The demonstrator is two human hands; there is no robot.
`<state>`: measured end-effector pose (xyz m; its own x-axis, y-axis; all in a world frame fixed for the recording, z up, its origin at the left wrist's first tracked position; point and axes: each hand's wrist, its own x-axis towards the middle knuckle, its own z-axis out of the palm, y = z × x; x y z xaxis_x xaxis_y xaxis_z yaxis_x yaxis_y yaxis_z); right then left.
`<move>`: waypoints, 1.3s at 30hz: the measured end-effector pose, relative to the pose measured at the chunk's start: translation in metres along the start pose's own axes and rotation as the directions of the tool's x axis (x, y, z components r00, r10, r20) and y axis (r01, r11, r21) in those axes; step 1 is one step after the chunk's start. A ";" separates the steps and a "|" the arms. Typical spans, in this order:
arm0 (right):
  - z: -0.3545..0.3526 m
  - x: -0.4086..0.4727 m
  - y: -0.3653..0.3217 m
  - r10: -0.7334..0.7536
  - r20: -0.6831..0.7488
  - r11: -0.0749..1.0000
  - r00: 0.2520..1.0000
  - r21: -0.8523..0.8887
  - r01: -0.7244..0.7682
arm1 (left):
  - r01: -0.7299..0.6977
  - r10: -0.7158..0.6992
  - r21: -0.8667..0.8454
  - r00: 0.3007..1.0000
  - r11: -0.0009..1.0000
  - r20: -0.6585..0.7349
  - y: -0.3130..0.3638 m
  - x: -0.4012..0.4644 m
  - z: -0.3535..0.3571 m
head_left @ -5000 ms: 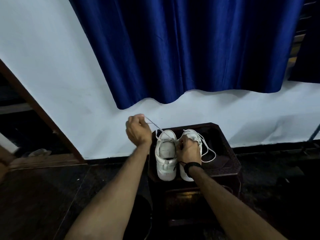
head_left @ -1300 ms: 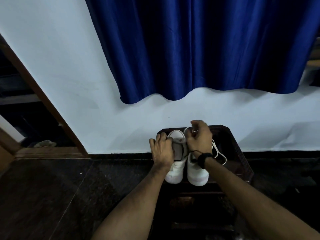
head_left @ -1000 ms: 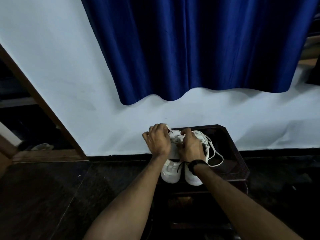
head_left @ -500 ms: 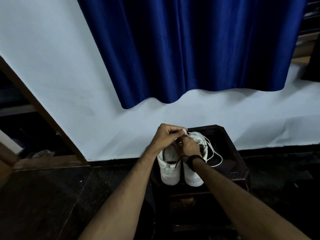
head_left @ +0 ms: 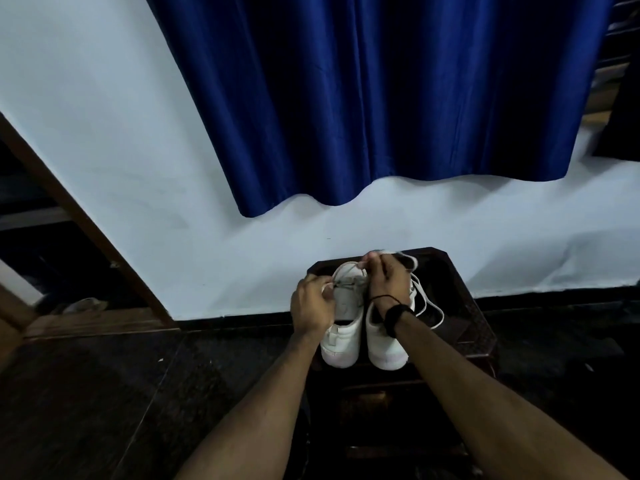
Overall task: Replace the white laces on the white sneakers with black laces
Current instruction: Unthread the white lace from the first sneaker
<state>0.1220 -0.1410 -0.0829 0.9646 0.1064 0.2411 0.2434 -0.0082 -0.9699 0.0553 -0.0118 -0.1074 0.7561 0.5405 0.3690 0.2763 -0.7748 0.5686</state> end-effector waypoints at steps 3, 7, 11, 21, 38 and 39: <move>0.001 -0.003 -0.007 0.103 -0.091 0.977 0.991 0.198 -0.083 | -0.028 0.028 0.070 1.000 0.997 0.007 0.006 -0.001 -0.002; -0.002 -0.008 -0.012 0.130 -0.004 0.989 0.991 -0.068 -0.130 | -0.003 0.004 0.099 1.000 0.995 -0.016 0.008 -0.003 -0.002; -0.005 -0.022 -0.020 -0.003 -0.006 0.841 1.000 -0.542 -0.001 | 0.042 -0.037 0.088 0.998 0.995 -0.052 0.009 -0.004 0.001; 0.003 -0.002 -0.050 -0.096 0.402 0.590 0.910 -0.714 0.377 | 0.092 -0.092 -0.007 0.986 0.996 -0.140 0.003 -0.006 0.010; 0.002 0.027 -0.042 0.009 0.649 0.290 0.761 -0.730 0.619 | 0.126 -0.133 -0.049 0.976 0.991 -0.175 0.001 -0.007 0.015; 0.000 0.031 -0.045 0.004 0.664 0.270 0.748 -0.720 0.639 | 0.125 -0.132 -0.049 0.975 0.991 -0.179 0.002 -0.008 0.015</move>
<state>0.1412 -0.1371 -0.0320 0.6547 0.7400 0.1543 0.7549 -0.6505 -0.0832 0.0588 -0.0223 -0.1202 0.5945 0.6881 0.4161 0.3392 -0.6838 0.6460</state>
